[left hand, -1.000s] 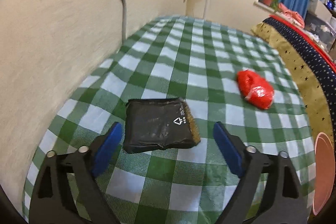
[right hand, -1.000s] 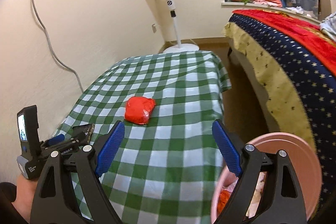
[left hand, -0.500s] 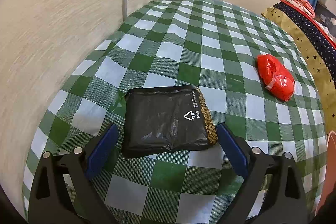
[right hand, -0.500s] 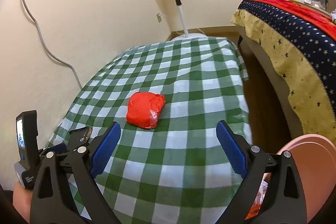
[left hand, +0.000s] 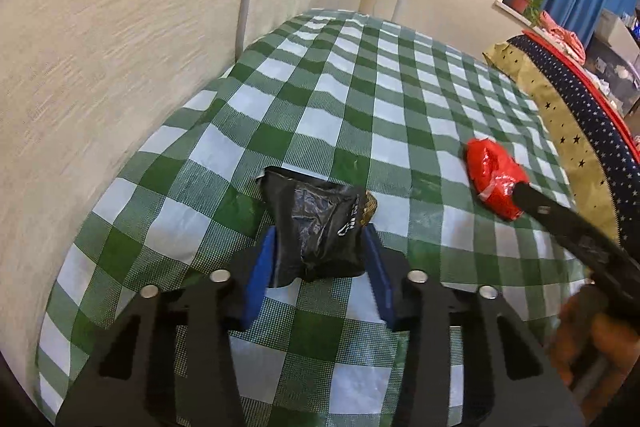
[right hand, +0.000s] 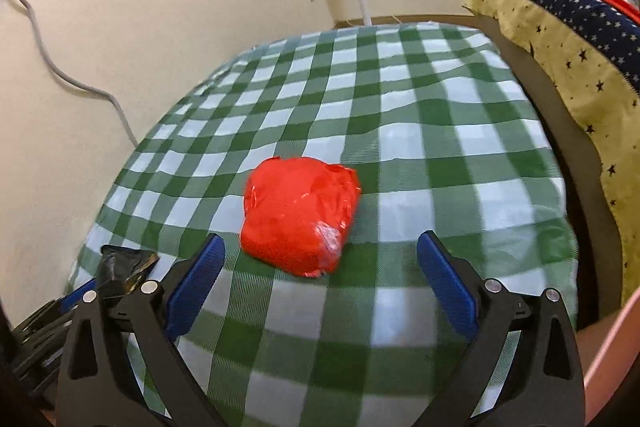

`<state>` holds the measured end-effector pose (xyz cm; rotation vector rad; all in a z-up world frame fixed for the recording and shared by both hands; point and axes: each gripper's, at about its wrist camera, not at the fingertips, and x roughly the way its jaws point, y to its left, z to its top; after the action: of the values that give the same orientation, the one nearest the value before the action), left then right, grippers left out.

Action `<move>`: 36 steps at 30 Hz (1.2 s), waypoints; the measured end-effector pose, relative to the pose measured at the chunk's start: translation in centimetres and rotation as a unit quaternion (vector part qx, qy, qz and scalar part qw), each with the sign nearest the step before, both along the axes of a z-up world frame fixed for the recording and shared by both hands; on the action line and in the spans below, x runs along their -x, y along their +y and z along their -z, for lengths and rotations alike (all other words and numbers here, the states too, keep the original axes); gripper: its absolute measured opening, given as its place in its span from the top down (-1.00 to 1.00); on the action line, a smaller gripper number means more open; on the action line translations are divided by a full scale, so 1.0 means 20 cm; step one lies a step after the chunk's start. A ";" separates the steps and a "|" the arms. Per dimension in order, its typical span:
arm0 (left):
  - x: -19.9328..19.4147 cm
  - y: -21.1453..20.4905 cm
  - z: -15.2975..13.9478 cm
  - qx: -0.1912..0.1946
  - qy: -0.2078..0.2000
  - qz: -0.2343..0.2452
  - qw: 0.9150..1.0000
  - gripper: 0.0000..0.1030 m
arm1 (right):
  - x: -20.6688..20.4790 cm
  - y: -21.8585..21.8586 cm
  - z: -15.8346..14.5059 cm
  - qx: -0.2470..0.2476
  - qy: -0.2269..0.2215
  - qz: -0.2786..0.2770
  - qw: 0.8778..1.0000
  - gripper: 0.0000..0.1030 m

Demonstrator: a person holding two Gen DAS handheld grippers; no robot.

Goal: Collect trash
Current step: 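Grasp the black wallet with the left gripper while the right gripper grasps the red bag, then lift and carry the black wallet and red bag over the pink bin with both grippers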

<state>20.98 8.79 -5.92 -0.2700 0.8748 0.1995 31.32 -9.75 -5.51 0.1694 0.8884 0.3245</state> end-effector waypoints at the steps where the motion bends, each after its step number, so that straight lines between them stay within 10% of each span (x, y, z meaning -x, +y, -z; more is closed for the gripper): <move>1: 0.00 0.01 0.00 0.002 0.000 0.001 1.000 0.26 | -0.02 0.03 0.01 0.008 0.004 -0.003 1.000 -0.84; 6: 0.01 0.01 0.00 0.002 0.000 0.004 1.000 0.24 | -0.05 0.08 0.01 0.020 0.005 -0.010 1.000 -0.75; 9: 0.01 0.01 0.00 0.001 0.004 0.001 1.000 -0.03 | -0.05 0.09 0.04 0.025 0.014 -0.013 0.999 -0.16; 22: -0.06 -0.01 0.07 -0.032 0.036 -0.007 0.999 -0.55 | 0.02 0.05 -0.06 0.024 -0.009 -0.020 0.999 -0.07; 32: -0.08 -0.04 0.11 -0.048 0.044 0.000 0.998 -0.59 | 0.17 -0.02 -0.18 0.035 -0.019 -0.028 0.999 -0.07; 36: -0.07 -0.02 0.09 -0.041 0.032 -0.005 0.999 -0.27 | 0.26 -0.09 -0.25 0.039 -0.025 -0.026 0.999 -0.07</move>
<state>22.47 8.32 -7.62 -0.1920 0.9271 0.2547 26.13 -11.50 -0.56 0.0650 0.8555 0.3408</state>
